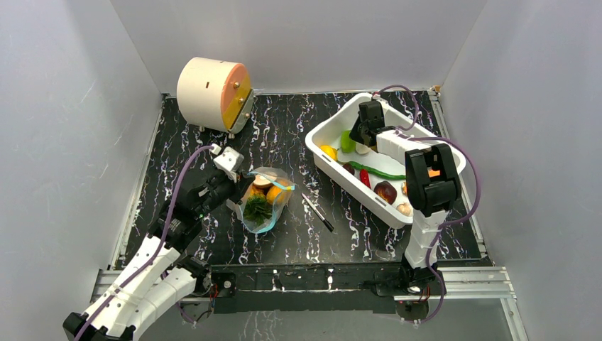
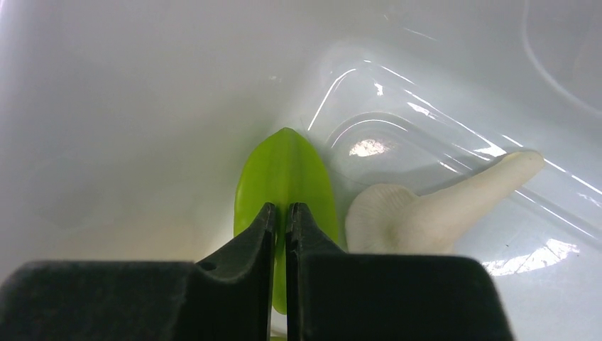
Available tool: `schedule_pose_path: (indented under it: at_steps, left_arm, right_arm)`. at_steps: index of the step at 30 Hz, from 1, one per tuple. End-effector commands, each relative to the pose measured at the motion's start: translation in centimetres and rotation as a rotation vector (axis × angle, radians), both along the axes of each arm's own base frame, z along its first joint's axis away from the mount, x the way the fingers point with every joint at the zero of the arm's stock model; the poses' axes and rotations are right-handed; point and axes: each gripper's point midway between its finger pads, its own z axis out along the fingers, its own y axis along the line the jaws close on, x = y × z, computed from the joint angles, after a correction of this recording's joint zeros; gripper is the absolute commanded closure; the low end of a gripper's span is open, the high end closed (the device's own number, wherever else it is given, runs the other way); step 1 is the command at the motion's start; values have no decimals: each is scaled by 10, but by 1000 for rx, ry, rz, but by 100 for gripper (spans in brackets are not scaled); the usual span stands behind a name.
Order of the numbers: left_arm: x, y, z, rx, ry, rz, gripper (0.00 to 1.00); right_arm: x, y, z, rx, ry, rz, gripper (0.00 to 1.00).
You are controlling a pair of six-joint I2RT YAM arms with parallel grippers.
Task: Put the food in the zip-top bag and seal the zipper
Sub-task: Pick up the fake fruit from the bin.
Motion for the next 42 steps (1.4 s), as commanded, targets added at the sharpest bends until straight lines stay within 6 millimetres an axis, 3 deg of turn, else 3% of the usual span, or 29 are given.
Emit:
schedule_pose_path:
  at_steps: [1,20,24,34,42]
  left_arm:
    - [0,1,7,-5,-34,-1,100]
    - [2,0,5,-2,-24,0,100]
    - [2,-1,3,-5,-19,1,100]
    - [5,-1,-1,-10,13,22,100]
    - [8,-6,5,-84,62,52,100]
  right_arm:
    - [8,-1,24,-21,-71,22,100]
    - [-13,-21,83,-129,-187,38,100]
    - [-27,-25,104,-148,-227,56,100]
    - [-74,-29,132,-162,-252,122,100]
    - [-114,-31,177,-155,-335,178,100]
